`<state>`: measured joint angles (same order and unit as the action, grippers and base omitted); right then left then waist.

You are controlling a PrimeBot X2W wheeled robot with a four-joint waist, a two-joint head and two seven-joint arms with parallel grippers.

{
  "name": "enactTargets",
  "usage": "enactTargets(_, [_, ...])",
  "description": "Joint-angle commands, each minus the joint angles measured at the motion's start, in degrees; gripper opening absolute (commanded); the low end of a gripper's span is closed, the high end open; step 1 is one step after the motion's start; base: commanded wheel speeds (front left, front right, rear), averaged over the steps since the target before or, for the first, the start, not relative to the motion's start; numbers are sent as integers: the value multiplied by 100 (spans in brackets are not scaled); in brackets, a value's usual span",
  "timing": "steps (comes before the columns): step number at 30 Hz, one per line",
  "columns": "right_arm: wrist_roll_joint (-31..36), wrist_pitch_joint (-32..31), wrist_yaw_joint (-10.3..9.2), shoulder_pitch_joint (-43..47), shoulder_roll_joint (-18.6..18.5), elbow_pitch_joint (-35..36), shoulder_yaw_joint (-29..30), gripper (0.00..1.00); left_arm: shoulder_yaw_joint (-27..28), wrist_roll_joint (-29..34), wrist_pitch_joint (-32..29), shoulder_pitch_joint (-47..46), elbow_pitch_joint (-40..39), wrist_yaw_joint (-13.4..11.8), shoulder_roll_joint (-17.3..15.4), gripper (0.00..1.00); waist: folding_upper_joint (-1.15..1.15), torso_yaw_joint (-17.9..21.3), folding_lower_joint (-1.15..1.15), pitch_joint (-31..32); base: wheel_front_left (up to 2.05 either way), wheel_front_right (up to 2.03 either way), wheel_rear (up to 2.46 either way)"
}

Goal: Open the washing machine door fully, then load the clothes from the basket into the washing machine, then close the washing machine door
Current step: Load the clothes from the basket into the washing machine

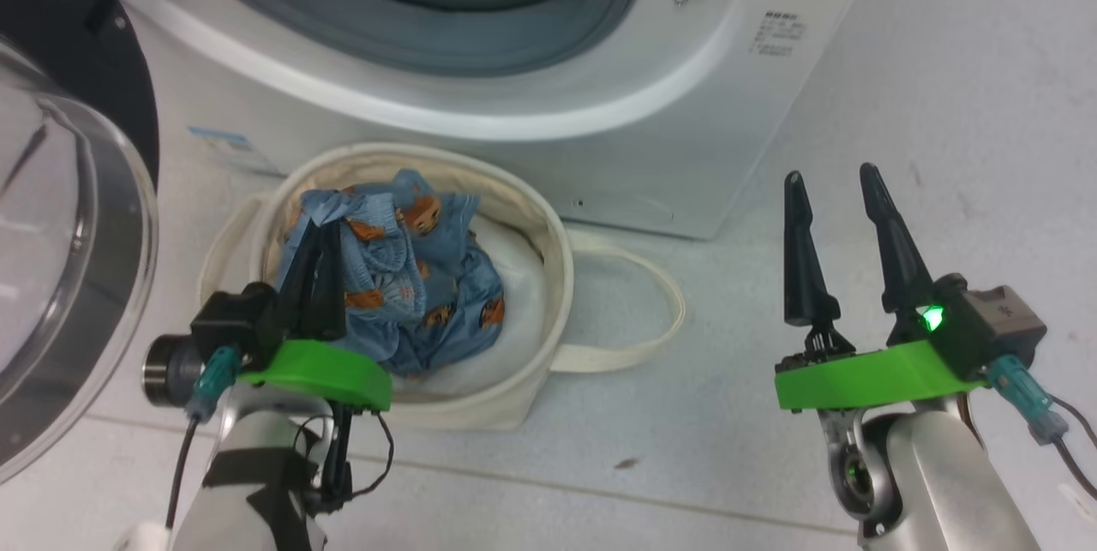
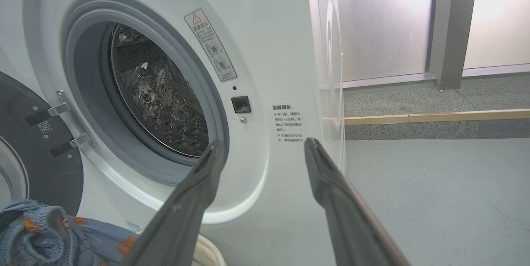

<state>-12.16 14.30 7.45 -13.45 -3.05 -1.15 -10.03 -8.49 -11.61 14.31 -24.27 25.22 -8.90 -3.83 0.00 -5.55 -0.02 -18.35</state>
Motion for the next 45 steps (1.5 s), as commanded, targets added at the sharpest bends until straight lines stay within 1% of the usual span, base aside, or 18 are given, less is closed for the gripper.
enactTargets(1, [-64, 70, 3, 128, 16, 150, -148, 100, 276, 115, 68, 74, -427, 64, -87, 0, 0, 4, 2, 268, 0, 0, 0])
enactTargets(7, [-181, 70, 3, 262, 17, 94, -179, 100, 439, 449, 68, 530, -1362, 264, -24, 0, 0, 55, 2, 605, 0, 0, 0])
enactTargets(10, [-263, 70, 3, 332, 17, 68, -211, 100, 547, 489, 69, 774, -1831, 318, 20, 0, 0, 94, 2, 757, 0, 0, 0])
enactTargets(11, [-263, 70, 3, 332, 17, 68, -211, 100, 547, 489, 69, 774, -1831, 318, 20, 0, 0, 94, 2, 757, 0, 0, 0])
enactTargets(15, [-339, 70, 3, 429, 17, 54, -268, 100, 676, 445, 69, 1066, -2301, 363, 68, 0, 0, 132, 2, 871, 0, 0, 0])
enactTargets(20, [-350, 70, 3, 447, 17, 63, -303, 100, 756, 443, 69, 1167, -2584, 418, 89, 0, 0, 198, 2, 848, 0, 0, 0])
enactTargets(24, [-321, 70, 3, 412, 17, 75, -328, 100, 806, 438, 69, 1026, -2532, 454, 93, 0, 0, 279, 2, 713, 0, 0, 0])
enactTargets(30, [-264, 70, 3, 295, 17, 145, -325, 100, 972, 571, 69, 470, -2246, 572, 94, 0, 0, 459, 2, 291, 0, 0, 0])
enactTargets(34, [-214, 70, 3, 168, 17, 238, -310, 100, 1123, 720, 69, -146, -2095, 699, 81, 0, 0, 601, 2, -146, 0, 0, 0])
enactTargets(40, [-176, 70, 3, -109, 17, 433, -297, 100, 1281, 902, 69, -1424, -1766, 880, -84, 0, 0, 849, 2, -960, 0, 0, 0])
enactTargets(43, [-177, 70, 3, -253, 17, 530, -299, 100, 1355, 944, 69, -2177, -1453, 942, -220, 0, 0, 990, 2, -1376, 0, 0, 0])
enactTargets(45, [-199, 70, 3, -362, 17, 596, -327, 100, 1506, 857, 69, -2709, -1205, 963, -292, 0, 0, 1105, 2, -1652, 0, 0, 0])
